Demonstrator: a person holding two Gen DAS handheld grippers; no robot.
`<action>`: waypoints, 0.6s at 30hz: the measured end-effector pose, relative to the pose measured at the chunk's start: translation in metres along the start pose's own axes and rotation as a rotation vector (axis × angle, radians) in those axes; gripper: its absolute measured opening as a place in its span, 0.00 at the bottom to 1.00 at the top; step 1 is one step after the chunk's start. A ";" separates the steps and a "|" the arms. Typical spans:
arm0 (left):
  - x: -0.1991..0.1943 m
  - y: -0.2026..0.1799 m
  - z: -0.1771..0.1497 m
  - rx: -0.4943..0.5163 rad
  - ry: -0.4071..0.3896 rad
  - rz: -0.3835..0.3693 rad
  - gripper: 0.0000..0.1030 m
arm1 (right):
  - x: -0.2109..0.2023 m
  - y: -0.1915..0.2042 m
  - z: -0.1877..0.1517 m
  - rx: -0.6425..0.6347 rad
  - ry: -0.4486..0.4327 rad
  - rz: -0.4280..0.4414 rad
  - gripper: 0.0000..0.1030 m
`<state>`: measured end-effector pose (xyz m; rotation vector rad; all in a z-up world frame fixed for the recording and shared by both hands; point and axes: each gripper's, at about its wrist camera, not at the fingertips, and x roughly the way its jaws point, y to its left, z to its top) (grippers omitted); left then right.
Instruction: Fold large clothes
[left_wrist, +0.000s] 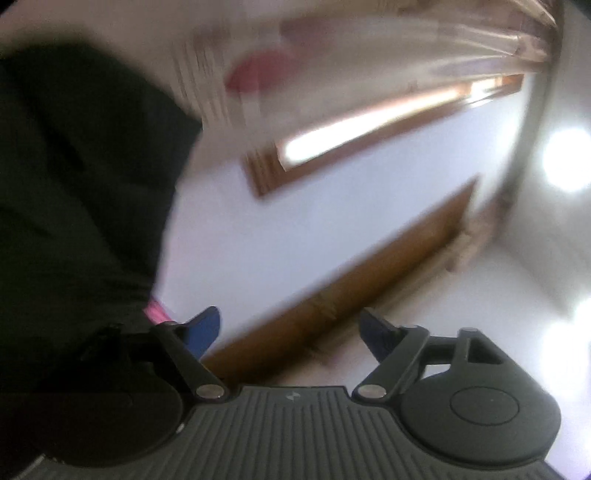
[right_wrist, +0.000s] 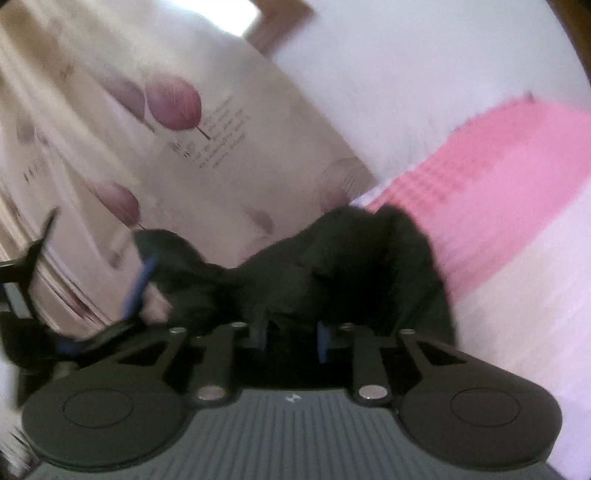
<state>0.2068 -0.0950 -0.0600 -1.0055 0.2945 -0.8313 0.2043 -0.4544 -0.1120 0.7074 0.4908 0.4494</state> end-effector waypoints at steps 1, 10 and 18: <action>-0.018 -0.005 0.004 0.031 -0.031 0.024 0.91 | 0.000 -0.005 0.005 -0.025 0.001 -0.012 0.19; -0.062 0.020 -0.011 0.235 0.104 0.239 0.89 | 0.008 -0.050 0.031 -0.019 0.082 -0.028 0.22; -0.059 0.026 -0.030 0.338 0.148 0.218 0.97 | 0.012 0.078 0.090 -0.406 0.023 -0.013 1.00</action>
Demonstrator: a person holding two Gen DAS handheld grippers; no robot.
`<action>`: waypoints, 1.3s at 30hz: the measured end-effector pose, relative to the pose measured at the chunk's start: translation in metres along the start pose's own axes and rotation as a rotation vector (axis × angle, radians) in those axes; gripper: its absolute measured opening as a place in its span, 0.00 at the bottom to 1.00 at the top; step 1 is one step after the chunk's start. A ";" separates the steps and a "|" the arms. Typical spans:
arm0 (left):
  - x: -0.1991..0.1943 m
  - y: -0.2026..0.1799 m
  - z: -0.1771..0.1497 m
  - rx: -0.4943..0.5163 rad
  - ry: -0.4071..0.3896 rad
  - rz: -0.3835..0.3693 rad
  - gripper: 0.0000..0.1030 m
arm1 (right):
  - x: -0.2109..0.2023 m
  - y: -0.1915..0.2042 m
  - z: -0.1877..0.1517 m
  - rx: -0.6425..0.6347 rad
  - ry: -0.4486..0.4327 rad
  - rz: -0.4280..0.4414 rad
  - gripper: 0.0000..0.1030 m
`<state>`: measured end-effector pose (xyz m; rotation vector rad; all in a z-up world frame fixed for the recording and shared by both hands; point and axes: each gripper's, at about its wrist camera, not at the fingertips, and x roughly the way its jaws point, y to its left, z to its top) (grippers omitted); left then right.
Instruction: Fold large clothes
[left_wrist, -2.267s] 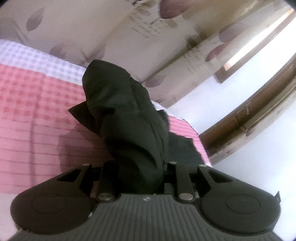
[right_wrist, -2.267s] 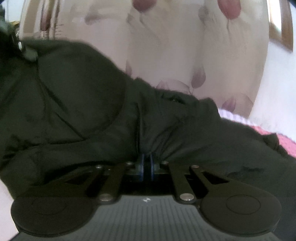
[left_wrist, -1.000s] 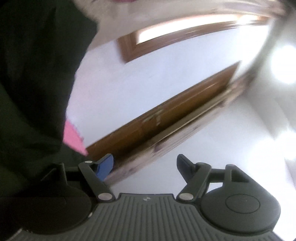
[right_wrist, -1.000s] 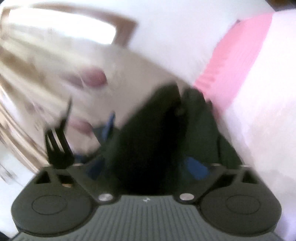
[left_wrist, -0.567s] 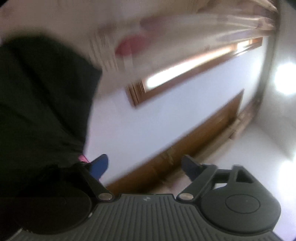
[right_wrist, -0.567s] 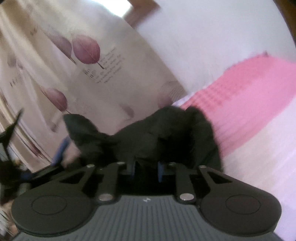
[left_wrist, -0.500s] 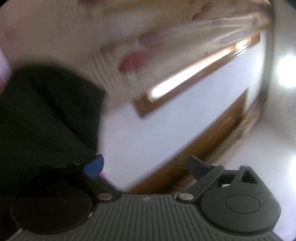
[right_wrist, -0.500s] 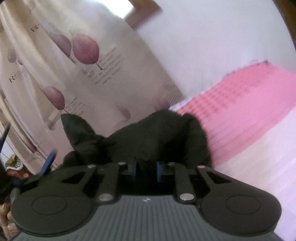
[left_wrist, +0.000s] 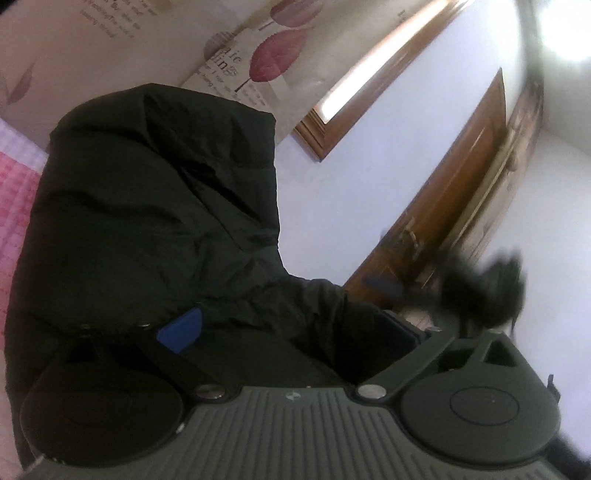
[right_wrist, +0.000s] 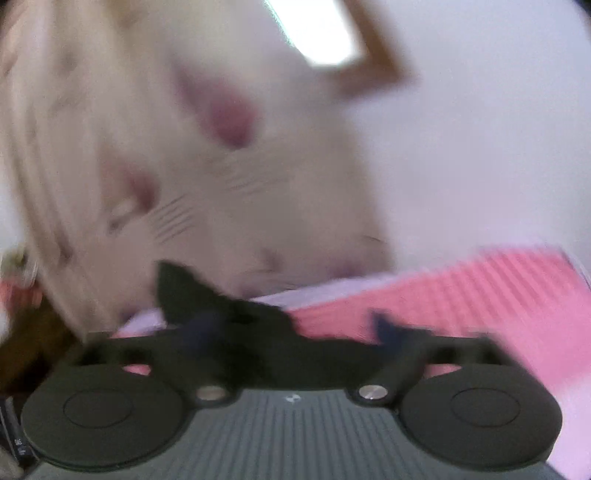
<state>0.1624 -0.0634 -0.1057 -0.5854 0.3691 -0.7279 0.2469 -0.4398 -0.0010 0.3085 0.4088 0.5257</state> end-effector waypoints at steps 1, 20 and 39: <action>0.001 -0.001 -0.001 0.005 -0.002 -0.001 0.98 | 0.018 0.025 0.011 -0.080 0.027 0.018 1.00; -0.024 -0.023 -0.032 0.088 -0.041 -0.017 1.00 | 0.048 0.081 -0.009 -0.402 0.024 -0.142 0.08; 0.037 -0.056 -0.020 0.096 0.124 -0.046 1.00 | 0.049 -0.080 -0.074 0.250 -0.062 0.026 0.08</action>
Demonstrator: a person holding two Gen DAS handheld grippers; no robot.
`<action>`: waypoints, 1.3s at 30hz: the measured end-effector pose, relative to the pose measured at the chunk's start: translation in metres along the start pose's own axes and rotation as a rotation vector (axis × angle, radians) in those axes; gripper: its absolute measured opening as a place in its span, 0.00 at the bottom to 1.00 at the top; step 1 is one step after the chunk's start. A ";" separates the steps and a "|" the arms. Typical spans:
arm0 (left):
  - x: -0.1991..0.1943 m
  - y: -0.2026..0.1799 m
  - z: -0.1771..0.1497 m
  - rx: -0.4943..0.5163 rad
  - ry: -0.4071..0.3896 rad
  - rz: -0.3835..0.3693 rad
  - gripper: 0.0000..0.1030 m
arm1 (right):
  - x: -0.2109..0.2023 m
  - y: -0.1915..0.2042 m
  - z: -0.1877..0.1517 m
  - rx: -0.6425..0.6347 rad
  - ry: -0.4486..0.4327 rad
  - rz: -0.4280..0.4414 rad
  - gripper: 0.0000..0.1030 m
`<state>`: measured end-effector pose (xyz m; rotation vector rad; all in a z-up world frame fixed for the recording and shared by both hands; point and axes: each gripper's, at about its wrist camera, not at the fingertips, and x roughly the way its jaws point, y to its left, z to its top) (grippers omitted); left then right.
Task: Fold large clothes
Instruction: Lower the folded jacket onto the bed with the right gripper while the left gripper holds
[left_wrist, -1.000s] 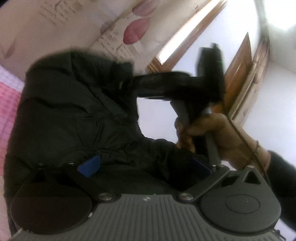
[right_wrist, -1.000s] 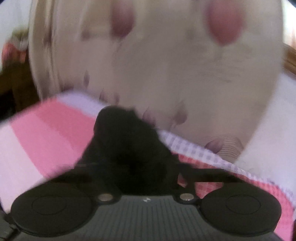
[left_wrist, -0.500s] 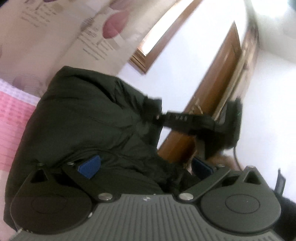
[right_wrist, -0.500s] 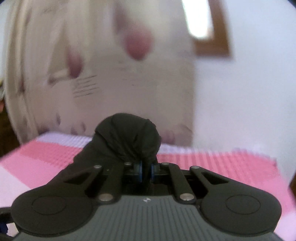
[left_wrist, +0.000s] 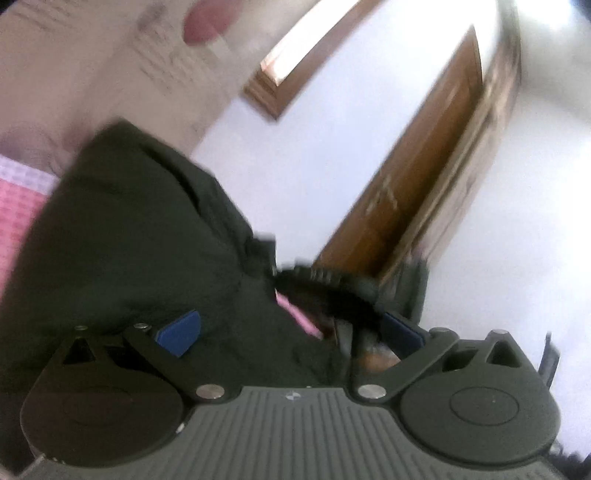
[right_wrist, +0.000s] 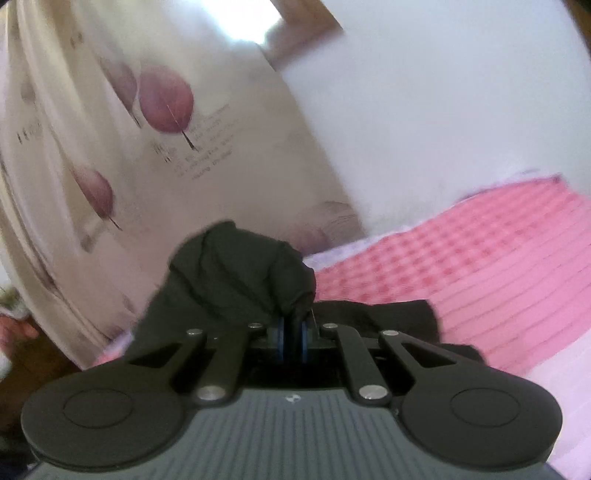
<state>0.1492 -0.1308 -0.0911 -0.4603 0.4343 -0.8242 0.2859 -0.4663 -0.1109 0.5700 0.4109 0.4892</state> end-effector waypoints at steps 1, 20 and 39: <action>0.010 0.001 -0.002 0.008 0.034 -0.004 1.00 | 0.004 -0.002 0.001 0.021 0.004 0.045 0.09; 0.012 0.015 -0.023 0.060 0.022 -0.104 1.00 | -0.018 -0.001 -0.007 -0.161 0.200 -0.137 0.07; 0.037 0.006 -0.030 0.126 0.120 -0.099 1.00 | -0.003 -0.045 0.020 0.055 0.078 -0.022 0.10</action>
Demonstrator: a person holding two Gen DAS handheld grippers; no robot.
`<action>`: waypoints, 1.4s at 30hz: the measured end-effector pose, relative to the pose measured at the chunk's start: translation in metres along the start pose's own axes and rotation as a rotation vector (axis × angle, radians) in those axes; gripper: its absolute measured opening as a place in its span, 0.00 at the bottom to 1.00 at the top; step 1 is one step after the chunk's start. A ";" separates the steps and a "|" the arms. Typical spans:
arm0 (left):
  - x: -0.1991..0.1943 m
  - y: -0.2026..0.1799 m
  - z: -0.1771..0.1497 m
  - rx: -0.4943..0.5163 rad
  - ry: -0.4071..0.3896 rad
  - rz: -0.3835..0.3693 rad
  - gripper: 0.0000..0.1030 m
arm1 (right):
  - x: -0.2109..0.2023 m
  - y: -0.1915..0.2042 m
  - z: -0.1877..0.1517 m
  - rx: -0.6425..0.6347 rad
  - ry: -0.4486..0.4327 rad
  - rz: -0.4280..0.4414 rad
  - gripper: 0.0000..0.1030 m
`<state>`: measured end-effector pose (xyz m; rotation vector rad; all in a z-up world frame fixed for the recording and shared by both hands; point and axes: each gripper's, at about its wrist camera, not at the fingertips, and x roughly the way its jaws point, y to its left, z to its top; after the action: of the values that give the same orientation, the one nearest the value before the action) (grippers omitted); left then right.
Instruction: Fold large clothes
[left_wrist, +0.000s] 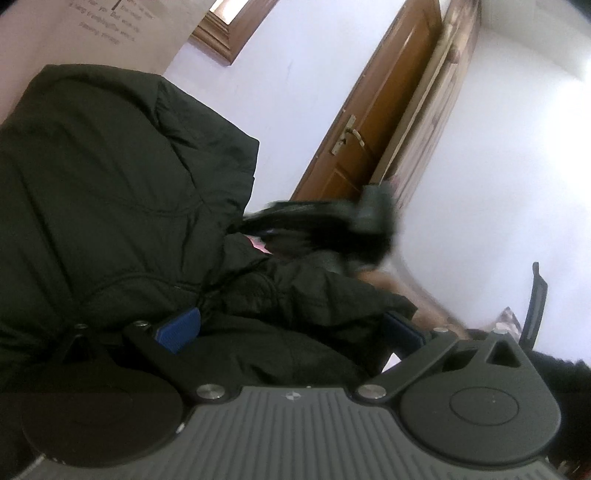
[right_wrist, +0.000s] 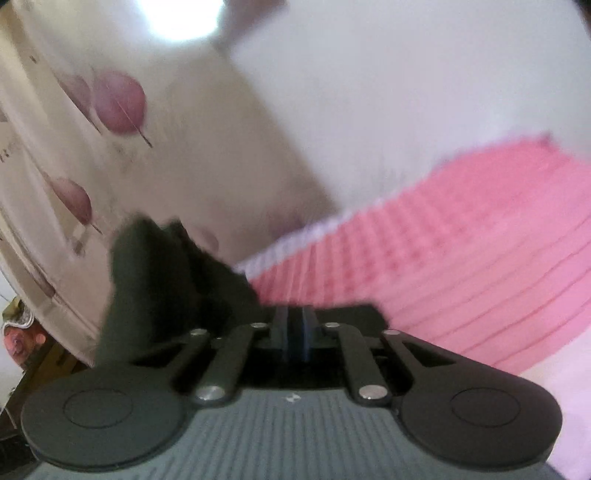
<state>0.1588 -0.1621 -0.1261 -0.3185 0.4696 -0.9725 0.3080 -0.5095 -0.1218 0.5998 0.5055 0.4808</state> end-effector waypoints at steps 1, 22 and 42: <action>0.000 0.001 0.001 -0.005 -0.003 0.001 1.00 | -0.018 0.006 0.002 -0.028 -0.013 -0.015 0.10; -0.013 -0.003 0.008 -0.038 -0.083 -0.131 0.99 | -0.002 -0.012 -0.064 0.075 0.198 0.055 0.01; 0.085 -0.034 -0.012 0.083 0.088 -0.109 0.92 | -0.027 0.030 0.009 -0.315 0.269 -0.085 0.07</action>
<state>0.1687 -0.2522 -0.1412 -0.2288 0.4940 -1.1128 0.2842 -0.5068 -0.0885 0.2107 0.6915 0.5500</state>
